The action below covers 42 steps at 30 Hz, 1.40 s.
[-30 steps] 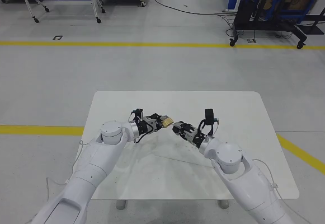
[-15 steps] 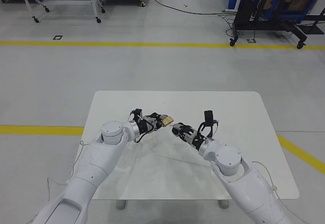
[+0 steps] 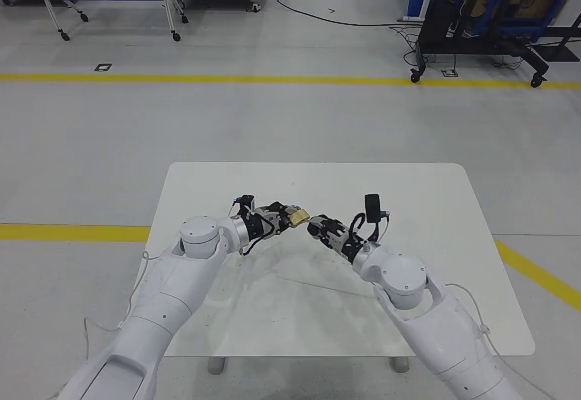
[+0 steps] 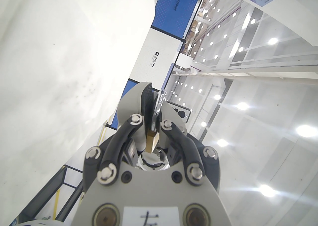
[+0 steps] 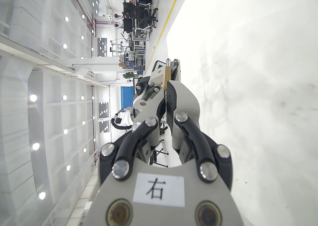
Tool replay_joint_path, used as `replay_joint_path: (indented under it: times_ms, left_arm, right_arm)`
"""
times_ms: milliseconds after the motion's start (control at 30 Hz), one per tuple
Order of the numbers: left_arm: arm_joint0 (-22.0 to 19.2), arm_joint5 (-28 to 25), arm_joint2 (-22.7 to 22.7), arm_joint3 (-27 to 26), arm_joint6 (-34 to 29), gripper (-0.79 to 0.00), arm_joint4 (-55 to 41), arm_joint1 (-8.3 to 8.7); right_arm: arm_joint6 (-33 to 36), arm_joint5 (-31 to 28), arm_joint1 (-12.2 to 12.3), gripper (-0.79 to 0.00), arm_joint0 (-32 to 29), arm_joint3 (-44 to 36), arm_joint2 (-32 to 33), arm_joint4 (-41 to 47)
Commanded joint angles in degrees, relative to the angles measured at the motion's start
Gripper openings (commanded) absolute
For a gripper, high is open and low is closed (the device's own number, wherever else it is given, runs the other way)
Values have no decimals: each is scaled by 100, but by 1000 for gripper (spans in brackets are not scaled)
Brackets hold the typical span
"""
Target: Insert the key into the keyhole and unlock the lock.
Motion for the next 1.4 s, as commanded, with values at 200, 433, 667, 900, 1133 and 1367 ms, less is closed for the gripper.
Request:
replay_joint_path:
  times_ms: [200,433,667,900,1133,1367]
  left_arm:
    - [-5,48,-7,3,-13,-785,5,-6]
    - [1,61,-19,0,-7,-785,-8,-13]
    - [7,75,-47,9,-2,-785,-49,-18]
    - [21,113,-93,8,48,-785,-159,-24]
    - [21,113,-93,8,48,-785,-159,-24]
    - [425,-254,-481,-318,7,-785,-477,65]
  right_arm:
    - [-66,23,-28,-785,-14,-32,-59,-98]
    - [-33,31,-47,-785,-24,-33,-105,-186]
    - [-104,-169,-52,-785,-100,-34,37,-127]
    - [60,-479,-17,-785,-251,-67,203,-153]
    - [60,-479,-17,-785,-251,-67,203,-153]
    - [-96,-673,-27,-785,-296,-171,166,-280]
